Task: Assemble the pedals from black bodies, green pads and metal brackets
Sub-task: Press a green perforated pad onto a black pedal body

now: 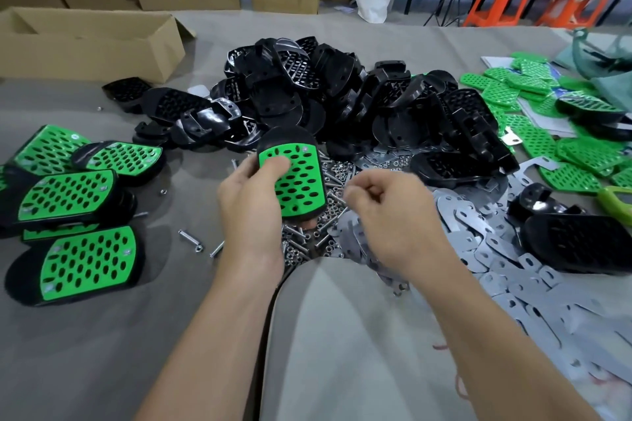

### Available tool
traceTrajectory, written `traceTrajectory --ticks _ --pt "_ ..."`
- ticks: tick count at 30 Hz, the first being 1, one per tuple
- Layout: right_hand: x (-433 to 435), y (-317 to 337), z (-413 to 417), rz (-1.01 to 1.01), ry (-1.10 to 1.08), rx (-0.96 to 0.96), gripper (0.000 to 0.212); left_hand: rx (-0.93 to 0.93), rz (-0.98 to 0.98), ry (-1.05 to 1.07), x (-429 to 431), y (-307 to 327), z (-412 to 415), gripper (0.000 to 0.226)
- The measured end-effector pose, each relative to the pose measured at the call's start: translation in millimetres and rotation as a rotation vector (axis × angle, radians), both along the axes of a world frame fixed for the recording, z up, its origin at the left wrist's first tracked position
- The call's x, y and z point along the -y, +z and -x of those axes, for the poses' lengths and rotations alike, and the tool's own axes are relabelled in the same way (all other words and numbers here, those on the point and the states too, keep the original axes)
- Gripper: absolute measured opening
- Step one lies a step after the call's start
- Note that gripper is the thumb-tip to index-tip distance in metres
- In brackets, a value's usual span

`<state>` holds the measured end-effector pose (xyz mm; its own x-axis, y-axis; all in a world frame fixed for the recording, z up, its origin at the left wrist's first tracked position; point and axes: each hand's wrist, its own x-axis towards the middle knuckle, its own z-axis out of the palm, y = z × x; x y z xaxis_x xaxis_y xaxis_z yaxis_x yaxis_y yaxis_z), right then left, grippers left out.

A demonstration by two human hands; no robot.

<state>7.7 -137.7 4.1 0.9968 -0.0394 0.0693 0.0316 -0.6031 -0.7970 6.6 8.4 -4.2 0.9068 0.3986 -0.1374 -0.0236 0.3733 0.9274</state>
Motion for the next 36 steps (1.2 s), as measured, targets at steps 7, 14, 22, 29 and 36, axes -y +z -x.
traceTrajectory --ticks 7,14,22,29,36 --pt "11 16 -1 -0.621 0.039 -0.081 0.026 0.015 -0.322 -0.111 8 -6 2 0.023" --pt "14 22 3 -1.011 0.178 -0.116 0.019 0.073 -0.683 -0.163 19 -8 6 0.026" --pt "14 16 -1 -0.912 0.203 -0.178 0.023 0.197 -0.727 -0.238 24 -9 11 0.012" --pt "21 16 -2 -0.726 0.229 0.042 0.023 0.264 -0.889 -0.235 24 -9 15 0.016" --pt "29 16 -7 -0.604 0.257 0.13 0.016 0.302 -0.909 -0.225 23 -10 19 0.024"
